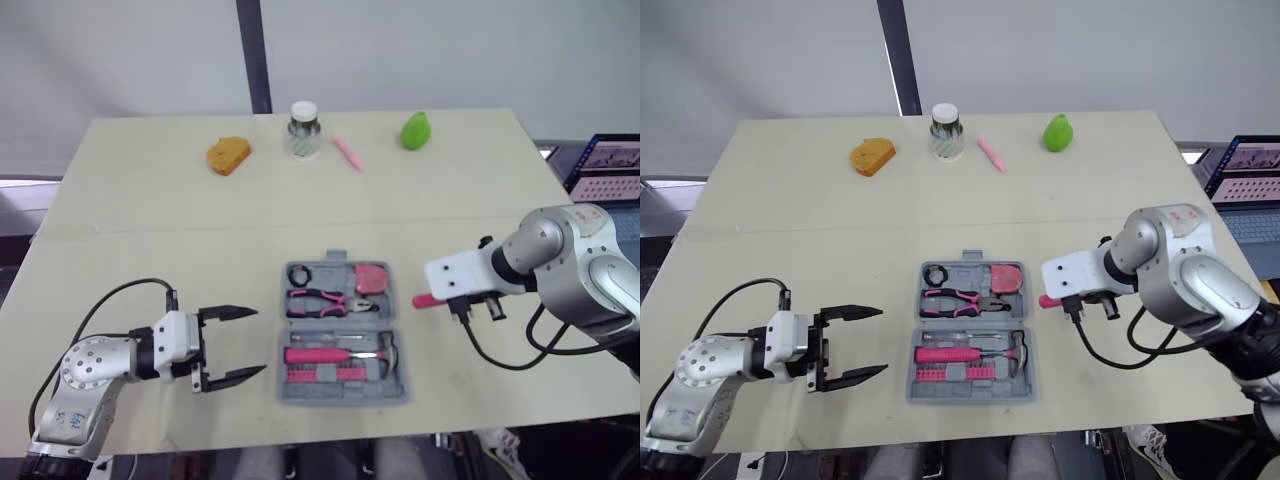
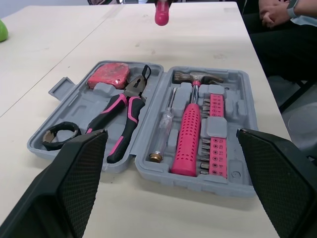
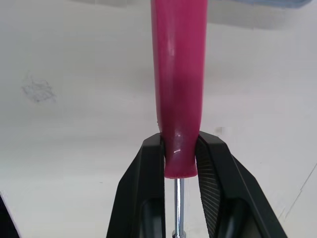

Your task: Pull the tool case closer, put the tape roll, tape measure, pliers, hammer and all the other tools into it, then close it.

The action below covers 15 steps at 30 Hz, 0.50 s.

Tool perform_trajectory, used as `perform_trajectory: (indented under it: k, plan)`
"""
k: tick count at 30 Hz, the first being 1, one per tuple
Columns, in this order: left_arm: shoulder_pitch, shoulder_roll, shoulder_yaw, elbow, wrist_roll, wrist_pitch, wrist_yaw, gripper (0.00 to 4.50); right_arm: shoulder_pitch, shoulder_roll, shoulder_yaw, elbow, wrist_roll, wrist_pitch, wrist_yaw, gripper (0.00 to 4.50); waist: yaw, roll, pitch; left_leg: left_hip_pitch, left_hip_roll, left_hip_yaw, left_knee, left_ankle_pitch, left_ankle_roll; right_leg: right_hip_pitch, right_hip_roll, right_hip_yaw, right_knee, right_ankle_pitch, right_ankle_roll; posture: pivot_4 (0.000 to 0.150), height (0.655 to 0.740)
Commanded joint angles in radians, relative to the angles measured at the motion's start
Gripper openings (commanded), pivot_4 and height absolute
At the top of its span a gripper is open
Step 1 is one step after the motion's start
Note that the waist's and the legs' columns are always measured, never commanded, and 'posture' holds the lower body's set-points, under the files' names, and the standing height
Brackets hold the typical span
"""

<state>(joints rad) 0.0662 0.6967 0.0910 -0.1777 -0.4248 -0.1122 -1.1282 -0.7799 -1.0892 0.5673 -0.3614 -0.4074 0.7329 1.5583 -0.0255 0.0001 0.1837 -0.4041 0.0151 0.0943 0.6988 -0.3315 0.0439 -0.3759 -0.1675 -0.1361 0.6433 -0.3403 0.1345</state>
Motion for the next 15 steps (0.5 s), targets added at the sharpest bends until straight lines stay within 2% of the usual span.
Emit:
perform_trajectory:
  k: [1,6,10,15]
  plan:
    - [-0.006,-0.011,-0.011,0.003,0.006,-0.017,-0.005,4.50,-0.033,0.018,0.013,-0.048,0.003,0.239,0.056,0.50,-0.001,0.000,0.000,0.000,0.000,0.000,0.000,0.000,0.000,0.000,0.000,0.000,0.000,0.000,0.000,0.150,0.6950]
    - [-0.021,-0.023,-0.031,0.015,0.010,-0.022,-0.013,4.50,-0.064,0.028,0.054,-0.087,0.047,0.532,0.006,0.50,0.000,0.000,0.000,0.000,0.000,0.000,0.000,0.000,0.000,0.000,0.000,0.000,0.000,0.000,0.000,0.150,0.6950]
    - [-0.040,-0.028,-0.045,0.031,0.011,-0.029,-0.021,4.50,-0.114,0.026,0.091,-0.113,0.138,0.748,-0.066,0.50,0.000,0.000,0.000,0.000,0.000,0.000,0.000,0.000,0.000,0.000,-0.001,0.000,0.000,0.000,0.000,0.150,0.6950]
    - [-0.059,-0.033,-0.055,0.044,0.007,-0.030,-0.032,4.50,-0.129,0.018,0.072,-0.113,0.273,0.882,-0.161,0.50,0.000,0.000,0.000,0.000,0.000,-0.001,0.000,0.000,-0.001,0.000,-0.001,0.000,-0.001,0.000,0.000,0.150,0.6950]
